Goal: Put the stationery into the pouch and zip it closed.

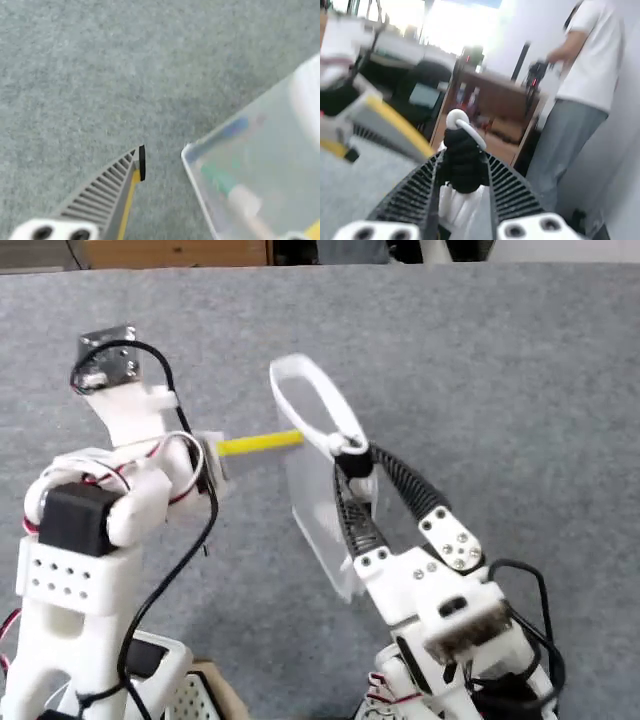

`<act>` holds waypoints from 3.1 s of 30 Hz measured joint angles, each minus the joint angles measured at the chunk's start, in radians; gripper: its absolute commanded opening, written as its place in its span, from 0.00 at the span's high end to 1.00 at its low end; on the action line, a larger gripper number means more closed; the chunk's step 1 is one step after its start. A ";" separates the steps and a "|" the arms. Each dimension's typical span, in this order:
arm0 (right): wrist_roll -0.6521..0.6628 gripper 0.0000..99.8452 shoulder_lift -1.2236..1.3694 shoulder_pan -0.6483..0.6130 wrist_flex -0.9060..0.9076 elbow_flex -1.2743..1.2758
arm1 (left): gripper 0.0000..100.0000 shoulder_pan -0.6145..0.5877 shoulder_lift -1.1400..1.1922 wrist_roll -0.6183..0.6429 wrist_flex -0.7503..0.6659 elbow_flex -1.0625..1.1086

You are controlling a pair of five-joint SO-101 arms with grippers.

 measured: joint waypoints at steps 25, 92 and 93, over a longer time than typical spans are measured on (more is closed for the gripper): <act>-0.002 0.99 -0.012 -0.117 0.152 -0.026 | 0.45 -0.018 0.000 -0.101 -0.236 0.152; 0.002 0.76 -0.012 -0.118 0.695 -0.130 | 0.97 -0.046 0.064 -0.229 -0.379 0.282; 0.002 0.76 -0.012 -0.118 0.703 -0.130 | 0.97 -0.046 0.064 -0.226 -0.379 0.282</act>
